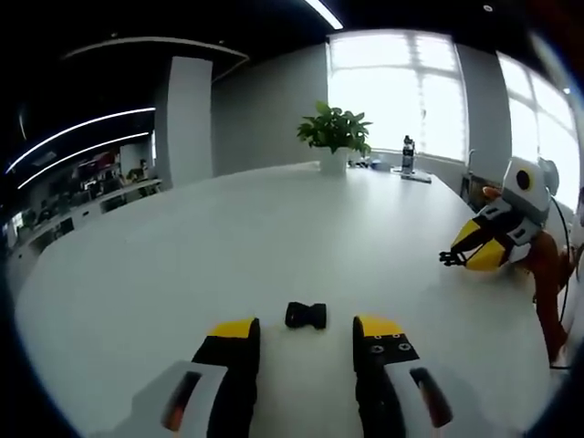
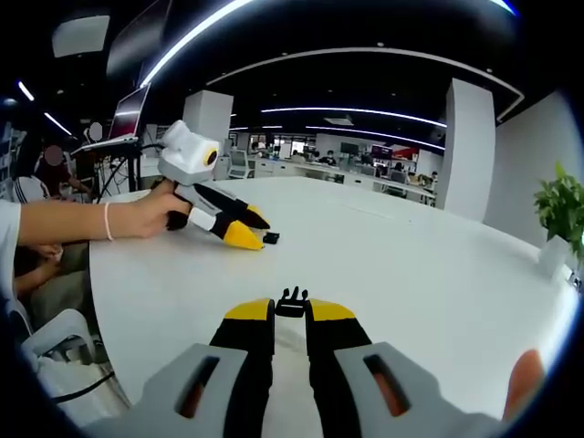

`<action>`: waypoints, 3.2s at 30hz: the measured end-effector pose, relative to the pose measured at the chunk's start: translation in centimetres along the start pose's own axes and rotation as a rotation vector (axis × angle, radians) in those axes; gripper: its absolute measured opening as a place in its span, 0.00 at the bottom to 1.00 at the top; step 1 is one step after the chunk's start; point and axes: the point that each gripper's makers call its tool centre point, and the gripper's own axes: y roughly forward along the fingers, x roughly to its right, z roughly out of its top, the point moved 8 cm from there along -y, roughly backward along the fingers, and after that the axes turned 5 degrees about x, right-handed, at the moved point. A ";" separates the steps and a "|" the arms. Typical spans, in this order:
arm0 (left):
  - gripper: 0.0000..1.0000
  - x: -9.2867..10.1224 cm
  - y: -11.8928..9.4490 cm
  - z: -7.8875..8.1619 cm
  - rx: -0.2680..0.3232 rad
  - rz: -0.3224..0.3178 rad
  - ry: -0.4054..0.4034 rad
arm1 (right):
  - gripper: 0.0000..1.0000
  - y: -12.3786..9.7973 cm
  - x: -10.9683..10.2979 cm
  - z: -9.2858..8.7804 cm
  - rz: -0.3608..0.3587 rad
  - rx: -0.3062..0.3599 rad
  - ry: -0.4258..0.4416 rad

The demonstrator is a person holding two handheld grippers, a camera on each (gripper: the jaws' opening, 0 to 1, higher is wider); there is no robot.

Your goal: Snap the two parts of the plastic buckle together until the buckle closes and remains connected.

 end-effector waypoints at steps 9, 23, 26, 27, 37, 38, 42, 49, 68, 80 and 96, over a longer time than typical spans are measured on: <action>0.34 0.0 0.5 0.1 -0.001 -0.013 0.003 | 0.13 -0.2 0.1 -0.1 -0.005 0.003 0.004; 0.17 0.1 0.4 0.3 -0.008 -0.045 0.009 | 0.13 -0.2 0.1 -0.1 -0.007 0.003 0.005; 0.17 0.3 0.3 0.3 -0.008 -0.049 0.010 | 0.13 -0.1 0.1 -0.1 -0.007 0.003 0.005; 0.17 0.3 0.3 0.3 -0.007 -0.049 0.012 | 0.13 -0.1 0.1 -0.1 -0.006 0.003 0.005; 0.17 1.9 -0.6 0.1 -0.025 -0.082 0.025 | 0.13 -0.2 0.3 -0.2 -0.009 0.002 0.007; 0.17 2.0 -0.8 0.1 -0.028 -0.083 0.030 | 0.13 -0.2 0.3 -0.2 -0.009 0.002 0.007; 0.17 2.2 -1.6 -0.1 -0.023 -0.077 0.033 | 0.13 -0.3 0.4 -0.2 -0.012 0.006 0.008; 0.17 2.4 -2.7 -0.2 0.001 -0.068 0.013 | 0.13 -0.3 0.7 -0.2 -0.016 0.005 0.011; 0.17 4.1 -5.8 -1.5 0.003 -0.045 -0.021 | 0.13 -1.0 1.8 -0.8 -0.059 -0.008 0.024; 0.17 4.2 -7.1 -2.3 -0.027 -0.006 -0.006 | 0.13 -1.0 1.8 -0.8 -0.067 -0.014 0.018; 0.17 4.9 -8.4 -3.2 -0.012 0.037 -0.065 | 0.13 -0.9 1.8 -0.9 -0.070 -0.020 0.012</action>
